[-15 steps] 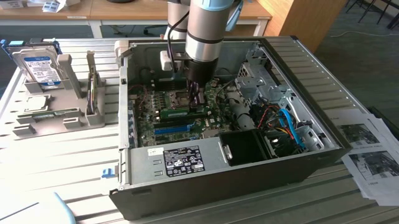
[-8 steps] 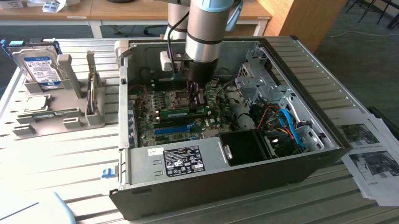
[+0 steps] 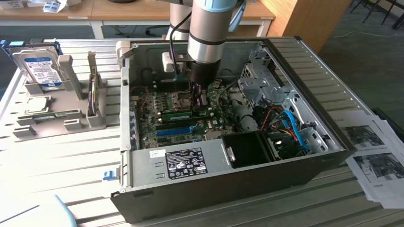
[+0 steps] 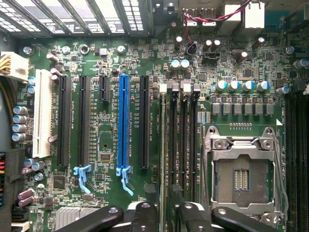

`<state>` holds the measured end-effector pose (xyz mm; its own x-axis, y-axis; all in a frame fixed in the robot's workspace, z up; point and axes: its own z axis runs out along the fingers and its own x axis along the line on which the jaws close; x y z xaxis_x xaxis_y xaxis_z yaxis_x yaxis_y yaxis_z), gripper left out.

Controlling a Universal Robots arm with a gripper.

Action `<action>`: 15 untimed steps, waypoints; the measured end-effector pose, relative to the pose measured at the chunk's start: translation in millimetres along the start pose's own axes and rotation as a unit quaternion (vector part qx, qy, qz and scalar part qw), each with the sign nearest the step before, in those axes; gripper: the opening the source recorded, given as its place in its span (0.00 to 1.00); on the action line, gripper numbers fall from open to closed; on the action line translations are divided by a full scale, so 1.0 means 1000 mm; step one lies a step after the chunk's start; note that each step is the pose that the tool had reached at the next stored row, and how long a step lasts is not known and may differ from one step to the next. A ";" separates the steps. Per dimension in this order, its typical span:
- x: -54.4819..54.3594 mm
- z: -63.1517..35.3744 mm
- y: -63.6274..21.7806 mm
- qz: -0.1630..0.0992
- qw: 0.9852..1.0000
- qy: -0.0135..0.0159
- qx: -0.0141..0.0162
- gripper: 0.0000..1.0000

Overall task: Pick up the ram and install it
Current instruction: 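Insert the ram into the slot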

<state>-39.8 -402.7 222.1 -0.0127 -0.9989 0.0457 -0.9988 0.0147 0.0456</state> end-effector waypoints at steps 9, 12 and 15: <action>0.000 -0.0060 0.0003 0.000 1.000 0.000 0.000 0.25; 0.001 -0.0131 0.0006 0.000 1.000 0.000 0.000 0.25; 0.001 -0.0210 0.0010 0.000 1.000 0.000 0.000 0.25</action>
<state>-39.8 -402.7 243.2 -0.0127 -0.9989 0.0457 -0.9989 0.0148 0.0456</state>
